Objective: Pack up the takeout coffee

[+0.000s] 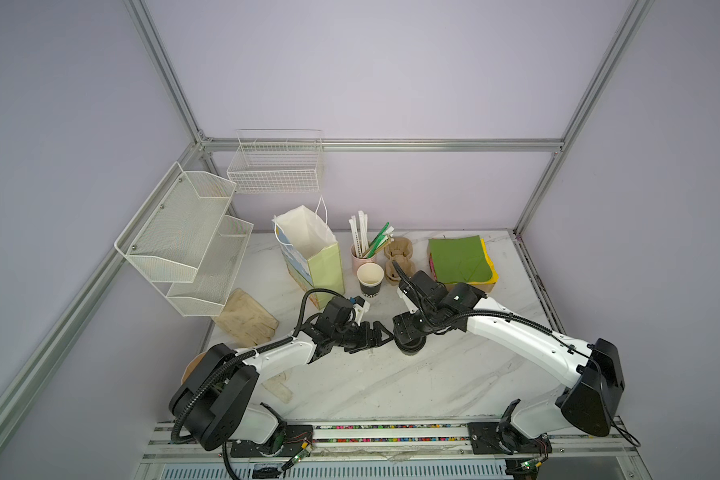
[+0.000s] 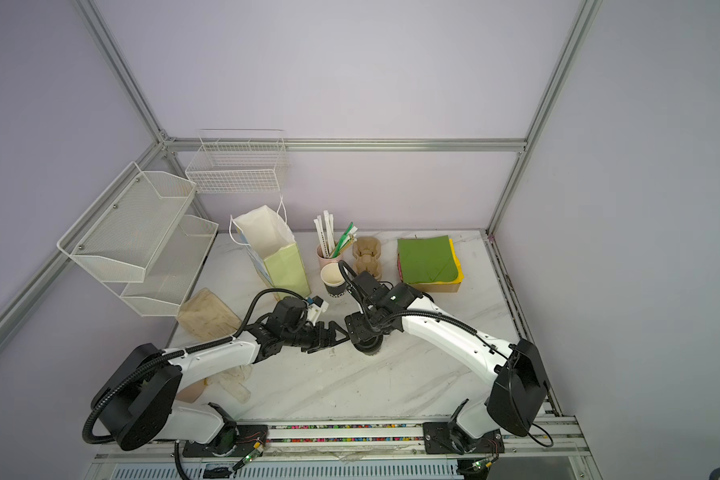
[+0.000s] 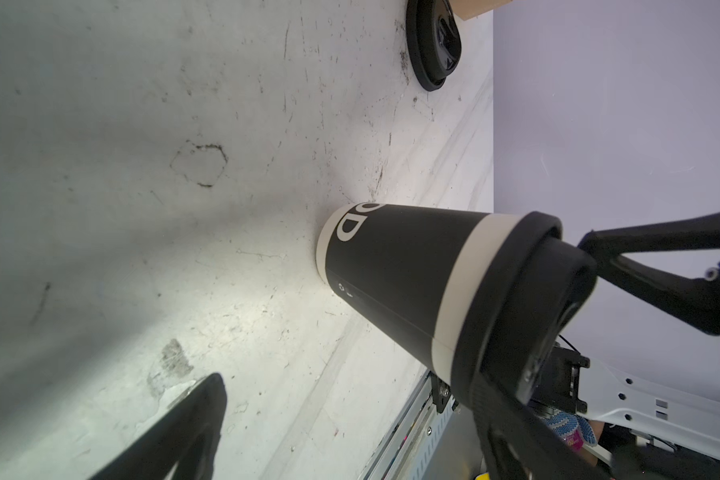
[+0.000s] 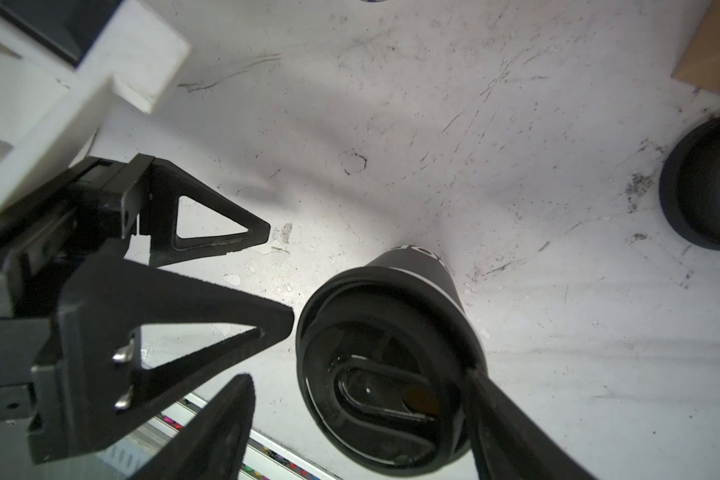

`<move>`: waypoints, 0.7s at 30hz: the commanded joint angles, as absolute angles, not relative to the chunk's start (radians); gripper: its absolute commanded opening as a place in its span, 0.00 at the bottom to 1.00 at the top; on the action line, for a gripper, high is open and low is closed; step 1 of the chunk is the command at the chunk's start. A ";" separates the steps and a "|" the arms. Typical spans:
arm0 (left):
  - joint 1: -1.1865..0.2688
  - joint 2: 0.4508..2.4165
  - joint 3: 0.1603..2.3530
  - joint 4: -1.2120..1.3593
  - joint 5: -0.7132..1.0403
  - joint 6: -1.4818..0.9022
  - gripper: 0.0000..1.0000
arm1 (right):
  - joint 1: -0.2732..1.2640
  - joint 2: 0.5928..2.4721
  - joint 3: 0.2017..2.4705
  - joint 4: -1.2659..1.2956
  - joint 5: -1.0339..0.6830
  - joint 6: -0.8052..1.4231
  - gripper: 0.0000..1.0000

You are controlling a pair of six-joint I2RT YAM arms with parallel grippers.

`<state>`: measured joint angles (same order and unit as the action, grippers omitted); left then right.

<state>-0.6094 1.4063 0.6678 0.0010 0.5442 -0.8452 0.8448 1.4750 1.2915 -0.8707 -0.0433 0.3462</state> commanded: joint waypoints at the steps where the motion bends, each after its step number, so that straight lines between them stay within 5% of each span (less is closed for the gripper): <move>1: -0.615 1.367 0.776 -0.001 0.544 -0.824 0.93 | 0.838 1.453 1.289 -0.867 -0.031 0.352 0.82; 21: -0.640 1.353 0.835 -0.051 0.525 -0.827 0.95 | 0.789 1.415 1.264 -0.857 -0.031 0.351 0.82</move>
<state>-0.6315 1.3796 0.7292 -0.0483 0.5304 -0.8452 0.7967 1.4532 1.2690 -0.8558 -0.0422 0.3470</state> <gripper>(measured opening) 0.945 0.819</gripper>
